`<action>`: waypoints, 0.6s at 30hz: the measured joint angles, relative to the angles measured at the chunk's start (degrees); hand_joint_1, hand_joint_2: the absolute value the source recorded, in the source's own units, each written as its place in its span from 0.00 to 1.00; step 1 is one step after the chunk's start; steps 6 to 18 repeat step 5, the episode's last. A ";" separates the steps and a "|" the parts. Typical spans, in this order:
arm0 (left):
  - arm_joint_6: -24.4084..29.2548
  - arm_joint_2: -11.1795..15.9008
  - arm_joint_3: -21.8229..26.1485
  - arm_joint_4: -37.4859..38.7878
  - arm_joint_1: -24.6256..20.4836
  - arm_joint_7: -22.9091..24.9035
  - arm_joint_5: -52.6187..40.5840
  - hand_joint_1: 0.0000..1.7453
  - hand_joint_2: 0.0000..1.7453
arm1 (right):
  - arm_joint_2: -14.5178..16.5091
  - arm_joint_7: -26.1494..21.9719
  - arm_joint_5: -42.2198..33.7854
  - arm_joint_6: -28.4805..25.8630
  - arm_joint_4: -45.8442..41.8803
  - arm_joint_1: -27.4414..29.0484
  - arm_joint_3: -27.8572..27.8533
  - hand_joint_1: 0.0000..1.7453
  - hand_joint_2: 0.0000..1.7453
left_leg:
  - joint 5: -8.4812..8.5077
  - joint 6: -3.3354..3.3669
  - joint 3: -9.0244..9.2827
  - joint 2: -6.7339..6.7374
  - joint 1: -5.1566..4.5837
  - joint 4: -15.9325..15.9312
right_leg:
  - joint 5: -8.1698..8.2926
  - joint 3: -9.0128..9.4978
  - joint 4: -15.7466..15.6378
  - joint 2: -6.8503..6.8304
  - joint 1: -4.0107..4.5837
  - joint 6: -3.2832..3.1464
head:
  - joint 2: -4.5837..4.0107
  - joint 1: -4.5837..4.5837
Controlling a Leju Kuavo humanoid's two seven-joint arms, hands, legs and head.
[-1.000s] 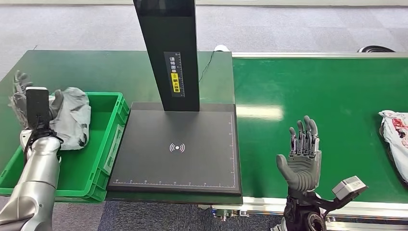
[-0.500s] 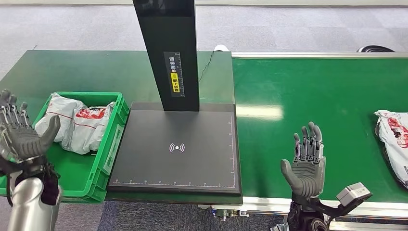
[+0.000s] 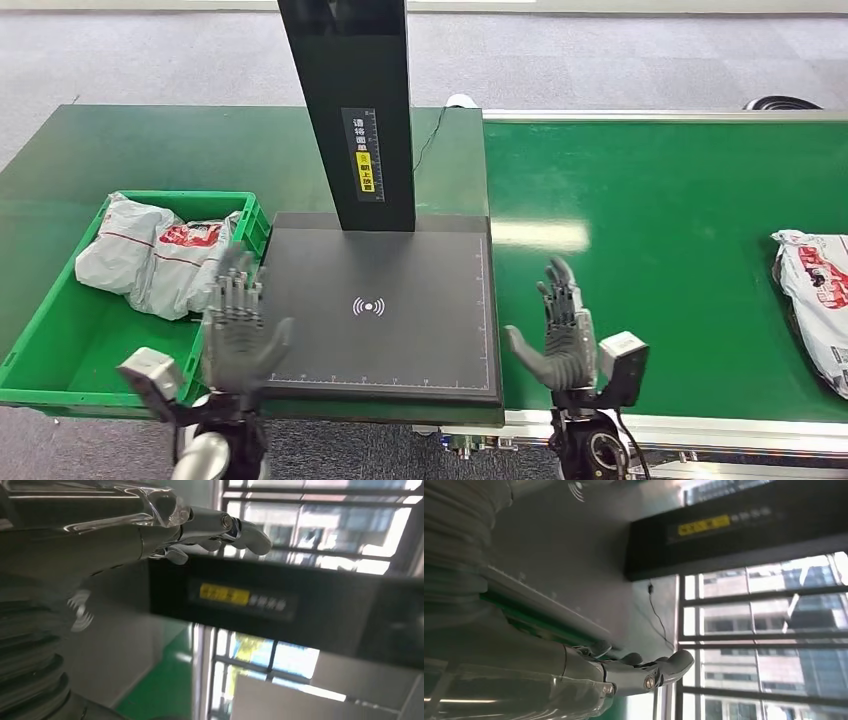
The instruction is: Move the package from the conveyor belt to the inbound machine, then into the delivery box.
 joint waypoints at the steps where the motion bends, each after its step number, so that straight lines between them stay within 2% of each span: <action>1: -0.38 -0.66 -1.32 1.60 -0.14 0.32 0.22 0.00 1.00 | 0.14 0.08 1.00 -0.15 0.81 -0.09 0.82 0.00 1.00 | 0.00 0.00 -0.01 0.01 0.00 0.00 | 0.00 -0.01 0.00 0.00 0.00 0.00 | 0.00 0.00; 5: -1.40 -2.48 -4.24 5.49 -0.15 1.42 0.63 0.00 1.00 | 0.34 0.19 3.20 -0.35 2.88 -0.15 2.74 0.00 1.00 | -0.02 0.00 -0.04 0.00 0.00 0.00 | -0.02 -0.04 0.00 0.00 0.00 0.00 | 0.00 0.00; 18: -1.40 -2.48 -4.24 5.49 -0.15 1.42 0.63 0.00 1.00 | 0.34 0.19 3.20 -0.35 2.88 -0.15 2.74 0.00 1.00 | -0.02 0.00 -0.04 0.00 0.00 0.00 | -0.02 -0.04 0.00 0.00 0.00 0.00 | 0.00 0.00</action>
